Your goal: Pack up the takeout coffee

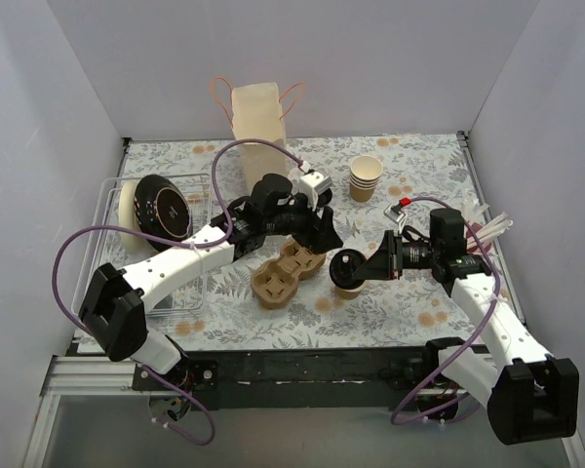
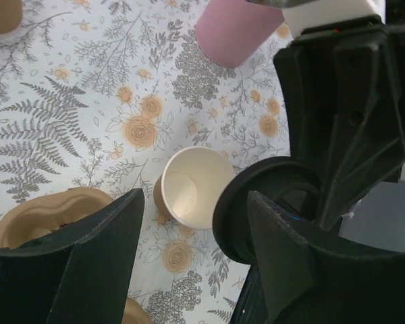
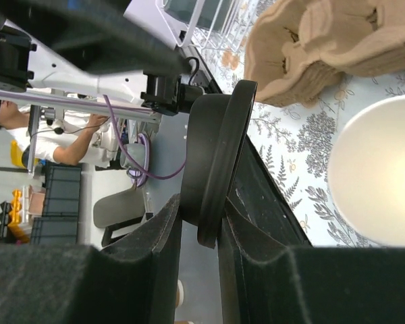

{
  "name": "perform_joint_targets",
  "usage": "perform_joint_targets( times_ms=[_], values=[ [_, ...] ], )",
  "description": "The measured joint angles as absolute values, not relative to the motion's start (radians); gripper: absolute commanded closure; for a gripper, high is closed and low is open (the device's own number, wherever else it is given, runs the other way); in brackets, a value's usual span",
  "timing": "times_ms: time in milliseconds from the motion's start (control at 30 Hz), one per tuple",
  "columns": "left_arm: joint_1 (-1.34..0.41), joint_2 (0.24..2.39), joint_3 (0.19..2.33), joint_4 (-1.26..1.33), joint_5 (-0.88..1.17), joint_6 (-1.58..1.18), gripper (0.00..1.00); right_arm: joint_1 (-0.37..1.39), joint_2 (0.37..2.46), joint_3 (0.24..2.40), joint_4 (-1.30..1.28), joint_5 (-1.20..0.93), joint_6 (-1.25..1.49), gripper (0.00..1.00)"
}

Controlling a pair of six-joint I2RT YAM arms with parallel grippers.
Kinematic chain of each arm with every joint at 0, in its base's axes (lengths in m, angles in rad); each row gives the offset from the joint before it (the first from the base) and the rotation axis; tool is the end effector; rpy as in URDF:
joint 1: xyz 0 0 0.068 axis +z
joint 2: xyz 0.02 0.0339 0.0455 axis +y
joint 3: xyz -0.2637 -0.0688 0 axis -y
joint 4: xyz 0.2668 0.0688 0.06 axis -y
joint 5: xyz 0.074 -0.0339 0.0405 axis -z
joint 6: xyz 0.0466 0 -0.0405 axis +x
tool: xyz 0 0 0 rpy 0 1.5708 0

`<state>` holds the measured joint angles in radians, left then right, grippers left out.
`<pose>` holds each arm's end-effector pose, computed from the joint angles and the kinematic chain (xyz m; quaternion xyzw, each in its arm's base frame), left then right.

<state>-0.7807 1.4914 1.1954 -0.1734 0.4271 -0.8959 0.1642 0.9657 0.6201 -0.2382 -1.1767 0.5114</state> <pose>0.2533 -0.2781 0.3033 0.0628 0.8378 -0.5010 0.2077 0.2081 0.0781 0.2458 -0.1324 0.7670 0.5917 0.2098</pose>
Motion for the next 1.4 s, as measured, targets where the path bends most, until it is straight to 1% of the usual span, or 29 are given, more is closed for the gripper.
perform_joint_targets(
  times_ms=[200,367,967,1400],
  values=[
    [-0.797,1.501,1.156,-0.176,0.43,-0.869,0.39,0.146,1.065,0.619,-0.242,-1.183,0.493,0.75],
    [-0.796,1.501,1.124,-0.175,0.431,-0.867,0.4,0.123,1.12,0.619,-0.263,-1.186,0.486,0.73],
    [-0.854,1.535,1.089,-0.172,0.432,-0.871,0.41,0.106,1.198,0.619,-0.266,-1.209,0.466,0.69],
    [-0.862,1.563,1.089,-0.173,0.401,-0.87,0.41,0.106,1.246,0.609,-0.267,-1.216,0.445,0.67]
  ],
)
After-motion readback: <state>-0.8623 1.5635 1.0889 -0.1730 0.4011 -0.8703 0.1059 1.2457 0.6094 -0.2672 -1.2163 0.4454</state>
